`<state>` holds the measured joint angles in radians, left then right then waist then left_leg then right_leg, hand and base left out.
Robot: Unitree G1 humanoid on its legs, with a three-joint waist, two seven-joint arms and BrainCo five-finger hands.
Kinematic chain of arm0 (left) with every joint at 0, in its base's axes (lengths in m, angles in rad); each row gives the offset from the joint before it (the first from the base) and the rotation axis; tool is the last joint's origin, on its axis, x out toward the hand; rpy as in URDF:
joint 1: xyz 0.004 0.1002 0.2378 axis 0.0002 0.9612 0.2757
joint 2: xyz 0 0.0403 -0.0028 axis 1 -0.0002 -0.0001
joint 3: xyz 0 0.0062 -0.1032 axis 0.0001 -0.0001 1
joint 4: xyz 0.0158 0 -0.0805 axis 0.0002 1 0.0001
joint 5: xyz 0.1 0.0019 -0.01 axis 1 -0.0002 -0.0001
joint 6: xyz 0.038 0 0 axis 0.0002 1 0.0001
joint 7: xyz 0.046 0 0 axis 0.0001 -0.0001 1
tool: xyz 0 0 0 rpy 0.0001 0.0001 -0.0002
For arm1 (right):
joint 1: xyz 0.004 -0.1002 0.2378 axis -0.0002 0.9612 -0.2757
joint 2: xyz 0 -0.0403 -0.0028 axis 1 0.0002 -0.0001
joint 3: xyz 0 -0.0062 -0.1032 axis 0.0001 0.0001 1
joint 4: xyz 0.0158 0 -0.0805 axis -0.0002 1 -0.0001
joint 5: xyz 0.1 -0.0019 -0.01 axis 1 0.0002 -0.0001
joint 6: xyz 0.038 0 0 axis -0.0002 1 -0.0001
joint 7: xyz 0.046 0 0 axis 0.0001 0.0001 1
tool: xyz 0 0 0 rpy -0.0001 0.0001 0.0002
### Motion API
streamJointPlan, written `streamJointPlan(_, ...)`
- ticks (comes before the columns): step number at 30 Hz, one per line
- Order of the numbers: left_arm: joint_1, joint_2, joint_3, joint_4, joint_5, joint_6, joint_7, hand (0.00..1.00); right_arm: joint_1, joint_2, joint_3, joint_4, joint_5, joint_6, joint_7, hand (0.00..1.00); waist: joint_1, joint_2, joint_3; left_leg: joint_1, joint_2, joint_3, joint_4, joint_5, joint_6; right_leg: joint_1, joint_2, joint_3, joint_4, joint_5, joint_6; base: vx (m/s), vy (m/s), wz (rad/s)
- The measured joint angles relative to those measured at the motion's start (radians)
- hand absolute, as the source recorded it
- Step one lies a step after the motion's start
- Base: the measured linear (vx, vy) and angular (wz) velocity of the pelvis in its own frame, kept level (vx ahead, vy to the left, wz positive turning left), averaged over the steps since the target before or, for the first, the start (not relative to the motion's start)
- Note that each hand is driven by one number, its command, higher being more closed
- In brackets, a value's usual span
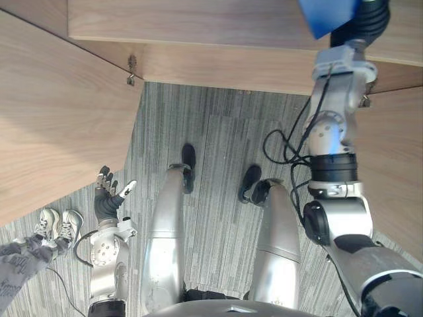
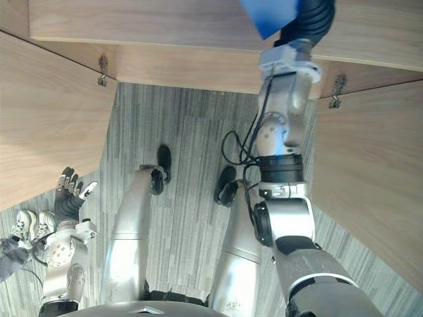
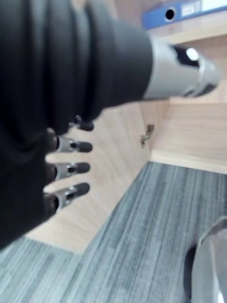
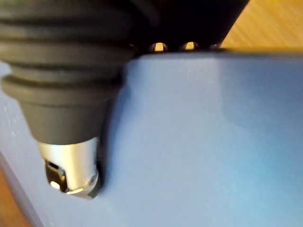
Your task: Walk over to the cabinet, pick up the folder, carry it to the office cabinet, place the folder inside the office cabinet, then close the office cabinet door
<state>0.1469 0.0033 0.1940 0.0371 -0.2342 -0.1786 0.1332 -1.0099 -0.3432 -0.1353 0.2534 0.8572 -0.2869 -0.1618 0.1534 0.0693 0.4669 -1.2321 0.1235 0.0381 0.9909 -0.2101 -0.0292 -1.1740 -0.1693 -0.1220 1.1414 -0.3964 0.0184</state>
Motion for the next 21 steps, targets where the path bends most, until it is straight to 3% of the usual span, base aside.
streamJointPlan(10,-0.031,0.025,-0.027,0.112,-0.03,-0.009,0.034,0.0,-0.17,-0.114,-0.064,0.236,0.19,-0.016,-0.086,1.0,0.018,0.002,0.001,-0.066,-0.036,-0.039,-0.036,0.051,-0.011,-0.05,-0.033,-0.047,0.014,-0.007,-0.016,-0.03,-0.028,0.18)
streamJointPlan(19,-0.045,0.025,-0.053,0.151,-0.038,-0.01,0.044,0.0,-0.266,-0.184,-0.023,0.317,0.216,-0.012,-0.109,1.0,0.017,0.002,0.0,-0.084,-0.042,-0.053,-0.073,0.081,-0.019,-0.07,-0.037,-0.07,0.006,-0.006,-0.027,-0.02,-0.015,0.08)
streamJointPlan(20,-0.045,0.025,-0.058,0.151,-0.038,-0.01,0.049,0.0,-0.274,-0.188,-0.023,0.323,0.228,-0.013,-0.11,0.0,0.016,0.002,0.0,-0.085,-0.043,-0.056,-0.08,0.086,-0.019,-0.07,-0.037,-0.075,0.003,-0.005,-0.028,-0.01,-0.01,0.05)
streamJointPlan(21,-0.046,0.025,-0.061,0.152,-0.038,-0.01,0.051,0.0,-0.278,-0.19,-0.022,0.325,0.236,-0.013,-0.109,0.0,0.016,0.002,0.0,-0.085,-0.044,-0.058,-0.086,0.09,-0.02,-0.07,-0.037,-0.078,-0.001,-0.004,-0.03,-0.01,-0.007,0.07)
